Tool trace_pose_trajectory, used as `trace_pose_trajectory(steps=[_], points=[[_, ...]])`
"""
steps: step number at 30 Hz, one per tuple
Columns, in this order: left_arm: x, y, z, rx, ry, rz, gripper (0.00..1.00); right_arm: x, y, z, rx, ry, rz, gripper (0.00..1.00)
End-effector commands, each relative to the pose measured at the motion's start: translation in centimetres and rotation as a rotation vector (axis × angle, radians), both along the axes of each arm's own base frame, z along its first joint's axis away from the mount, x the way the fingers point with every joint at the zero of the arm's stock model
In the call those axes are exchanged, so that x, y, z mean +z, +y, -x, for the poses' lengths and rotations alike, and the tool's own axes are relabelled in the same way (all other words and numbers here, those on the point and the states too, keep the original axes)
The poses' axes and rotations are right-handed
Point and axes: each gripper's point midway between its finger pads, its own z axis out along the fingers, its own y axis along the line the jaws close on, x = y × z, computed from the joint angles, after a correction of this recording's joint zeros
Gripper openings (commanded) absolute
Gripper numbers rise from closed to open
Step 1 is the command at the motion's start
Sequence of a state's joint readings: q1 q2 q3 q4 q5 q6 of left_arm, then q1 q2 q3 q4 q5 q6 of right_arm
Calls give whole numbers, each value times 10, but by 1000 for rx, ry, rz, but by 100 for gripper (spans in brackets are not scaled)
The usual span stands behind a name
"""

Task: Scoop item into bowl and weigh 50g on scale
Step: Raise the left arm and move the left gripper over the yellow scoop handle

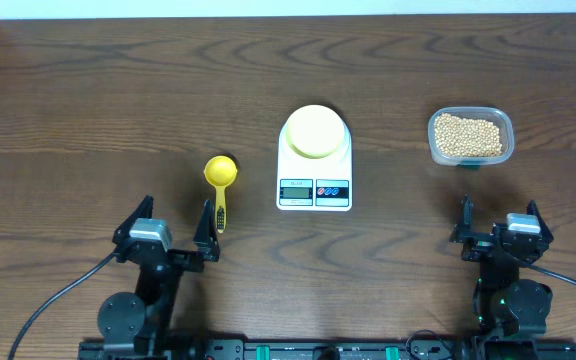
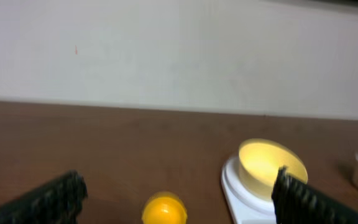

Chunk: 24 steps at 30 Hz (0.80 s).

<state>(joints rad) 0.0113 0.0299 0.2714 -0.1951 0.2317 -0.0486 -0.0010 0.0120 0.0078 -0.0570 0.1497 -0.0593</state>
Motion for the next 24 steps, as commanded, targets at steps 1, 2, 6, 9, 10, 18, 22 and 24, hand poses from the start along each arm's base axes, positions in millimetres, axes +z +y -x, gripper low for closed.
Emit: trace_pose_trajectory(steps=[1,2,6,9,10,18,22,24], points=[[21,-1,6,-8,28,3,98,-1,-1,0,-4,2,9,99],[23,-1,7,-8,43,3,98,-1,-1,0,-4,2,9,99],[26,-10,13,-61,220,15,98,-1,-1,0,-4,2,9,99],[24,-21,14,-121,370,36,98,-1,-1,0,-4,2,9,99],[23,-22,13,-129,419,42,98,-1,-1,0,-4,2,9,99],[8,-22,1,-124,829,76,98,-1,-1,0,-4,2,9,99],[-4,-31,-6,-157,915,135,98,-1,-1,0,-4,2,9,99],[-6,-41,-3,-211,946,178,98,-1,-1,0,-4,2,9,99]])
